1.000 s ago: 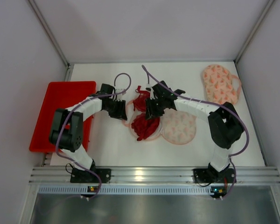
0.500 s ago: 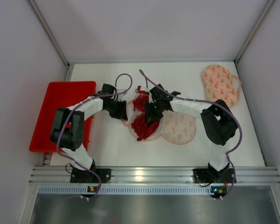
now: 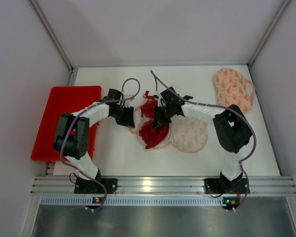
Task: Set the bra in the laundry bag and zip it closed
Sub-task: Adjust the bra in the laundry bag.
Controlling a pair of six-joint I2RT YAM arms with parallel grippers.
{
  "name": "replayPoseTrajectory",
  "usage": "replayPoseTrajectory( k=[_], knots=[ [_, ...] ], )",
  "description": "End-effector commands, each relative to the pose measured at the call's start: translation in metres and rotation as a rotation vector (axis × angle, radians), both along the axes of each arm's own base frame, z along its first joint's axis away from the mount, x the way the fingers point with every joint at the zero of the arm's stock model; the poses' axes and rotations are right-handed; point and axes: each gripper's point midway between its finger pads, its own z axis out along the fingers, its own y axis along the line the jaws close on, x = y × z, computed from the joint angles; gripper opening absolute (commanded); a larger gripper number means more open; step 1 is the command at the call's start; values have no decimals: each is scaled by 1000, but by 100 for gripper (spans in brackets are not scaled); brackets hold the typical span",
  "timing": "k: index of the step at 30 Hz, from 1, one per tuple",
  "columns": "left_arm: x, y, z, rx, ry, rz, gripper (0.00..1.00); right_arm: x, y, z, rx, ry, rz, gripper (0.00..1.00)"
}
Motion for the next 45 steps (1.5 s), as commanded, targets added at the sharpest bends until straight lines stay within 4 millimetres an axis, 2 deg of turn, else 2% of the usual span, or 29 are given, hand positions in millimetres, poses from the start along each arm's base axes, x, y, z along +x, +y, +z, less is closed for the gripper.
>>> replayPoseTrajectory(
  k=[1, 7, 11, 15, 19, 22, 27, 34, 40, 45],
  knots=[
    [8, -6, 12, -28, -55, -22, 39, 21, 3, 50, 158, -56, -34, 0],
    [5, -4, 9, -17, -55, -29, 40, 50, -4, 79, 288, -126, -52, 0],
    [6, -4, 6, -16, -49, -29, 39, 70, -12, 82, 315, -172, -79, 0],
    [7, -4, 5, -14, -47, -32, 39, 81, -21, 70, 295, -166, -132, 0],
    [4, -4, 2, -14, -37, -31, 40, 85, -32, 39, 234, -66, -225, 0],
    [2, -4, 5, -16, -52, -41, 40, 86, -40, 28, 227, 6, -290, 0],
    [-3, -2, 3, -11, -53, -51, 40, 102, -55, 34, 270, -10, -411, 0],
    [-6, 1, -3, 2, -39, -50, 40, 121, -55, 69, 335, -106, -444, 0],
    [-8, 0, -6, 2, -28, -53, 39, 133, -58, 82, 345, -184, -467, 0],
    [-8, 1, -6, 1, -26, -52, 39, 145, -67, 84, 291, -276, -494, 0]
  ],
)
